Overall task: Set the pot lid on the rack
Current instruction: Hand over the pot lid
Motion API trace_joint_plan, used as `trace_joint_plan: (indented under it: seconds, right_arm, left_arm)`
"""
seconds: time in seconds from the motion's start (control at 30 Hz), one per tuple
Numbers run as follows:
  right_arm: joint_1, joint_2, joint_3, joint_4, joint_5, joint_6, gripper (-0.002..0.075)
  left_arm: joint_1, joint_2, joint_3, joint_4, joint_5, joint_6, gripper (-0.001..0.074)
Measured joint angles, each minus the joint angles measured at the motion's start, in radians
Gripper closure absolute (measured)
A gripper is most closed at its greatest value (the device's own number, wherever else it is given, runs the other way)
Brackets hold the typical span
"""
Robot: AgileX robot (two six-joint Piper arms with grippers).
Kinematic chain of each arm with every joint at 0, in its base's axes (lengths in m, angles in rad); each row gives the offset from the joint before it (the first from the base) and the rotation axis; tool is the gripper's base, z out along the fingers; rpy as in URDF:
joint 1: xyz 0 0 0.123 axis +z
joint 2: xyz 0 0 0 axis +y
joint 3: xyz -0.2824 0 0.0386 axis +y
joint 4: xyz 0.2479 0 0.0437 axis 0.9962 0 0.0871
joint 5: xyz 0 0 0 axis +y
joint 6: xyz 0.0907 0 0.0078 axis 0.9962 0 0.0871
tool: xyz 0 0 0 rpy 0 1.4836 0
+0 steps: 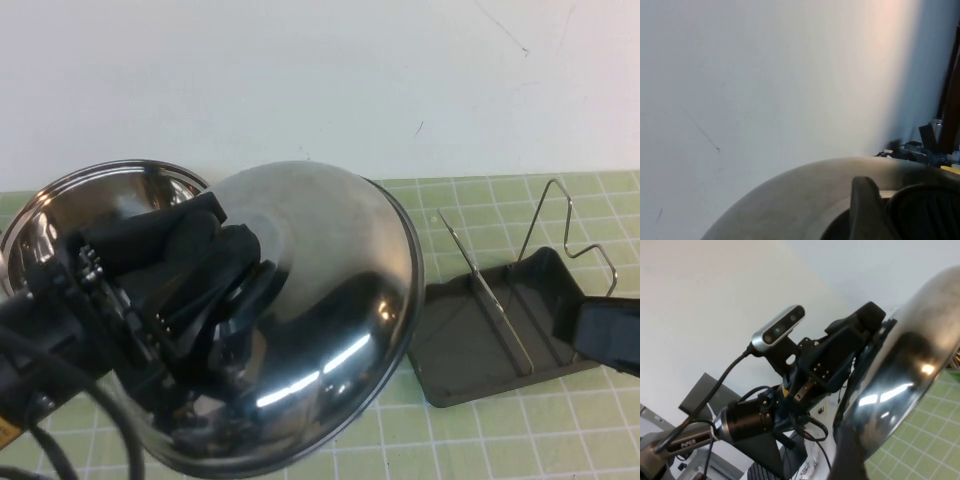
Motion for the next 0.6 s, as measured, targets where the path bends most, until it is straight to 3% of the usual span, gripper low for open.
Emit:
trace_joint_plan:
  seconds: [0.3,0.6]
  right_arm:
    - [0.0,0.168,-0.025,0.0,-0.008,-0.031,0.0244]
    - [0.0,0.32,-0.157,0.0,-0.008,-0.086,0.0244]
  left_arm:
    - [-0.007,0.142,-0.034,-0.04,0.01,0.041,0.042]
    - [-0.146,0.313,-0.242,-0.051,0.012,0.065,0.042]
